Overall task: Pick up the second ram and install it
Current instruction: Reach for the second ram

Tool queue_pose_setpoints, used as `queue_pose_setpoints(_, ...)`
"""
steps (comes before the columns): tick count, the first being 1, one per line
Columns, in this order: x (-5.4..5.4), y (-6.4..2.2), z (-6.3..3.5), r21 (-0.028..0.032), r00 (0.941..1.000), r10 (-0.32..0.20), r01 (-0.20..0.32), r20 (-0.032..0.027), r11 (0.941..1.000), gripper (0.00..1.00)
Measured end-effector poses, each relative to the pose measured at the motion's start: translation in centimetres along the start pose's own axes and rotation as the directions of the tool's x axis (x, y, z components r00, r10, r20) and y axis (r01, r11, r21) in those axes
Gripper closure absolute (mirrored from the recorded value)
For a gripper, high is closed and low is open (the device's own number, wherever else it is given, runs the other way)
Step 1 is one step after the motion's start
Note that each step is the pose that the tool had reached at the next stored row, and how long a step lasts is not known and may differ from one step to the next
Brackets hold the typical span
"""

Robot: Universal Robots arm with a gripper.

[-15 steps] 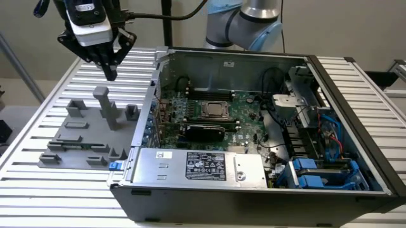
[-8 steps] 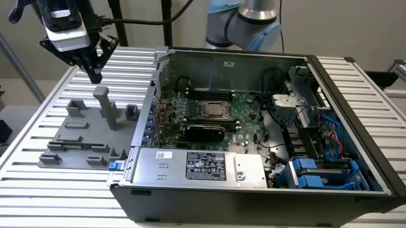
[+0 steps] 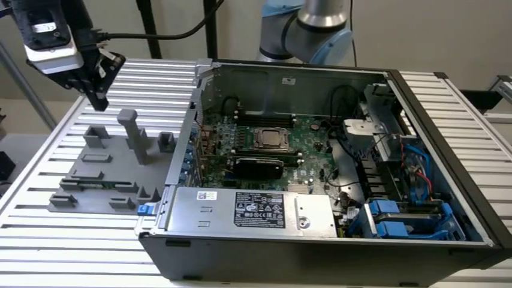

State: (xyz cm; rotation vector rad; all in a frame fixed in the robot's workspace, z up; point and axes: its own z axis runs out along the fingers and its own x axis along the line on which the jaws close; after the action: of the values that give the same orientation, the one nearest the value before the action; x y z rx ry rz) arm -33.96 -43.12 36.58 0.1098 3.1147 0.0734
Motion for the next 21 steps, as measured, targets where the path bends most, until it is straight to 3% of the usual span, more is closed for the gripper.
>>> queue_pose_setpoints(11, 4.9, -0.42, 1.54, 0.0022, 1.0, -0.001, 0.001, -0.0001, 1.0, 1.0)
queue_pose_setpoints(17, 5.6, -0.49, 1.92, 0.0076, 0.9997, -0.024, 0.024, -0.0017, 0.9997, 1.0)
queue_pose_setpoints(21, 5.6, -0.49, 1.94, 0.0076, 0.9997, -0.024, 0.024, -0.0015, 0.9997, 1.0)
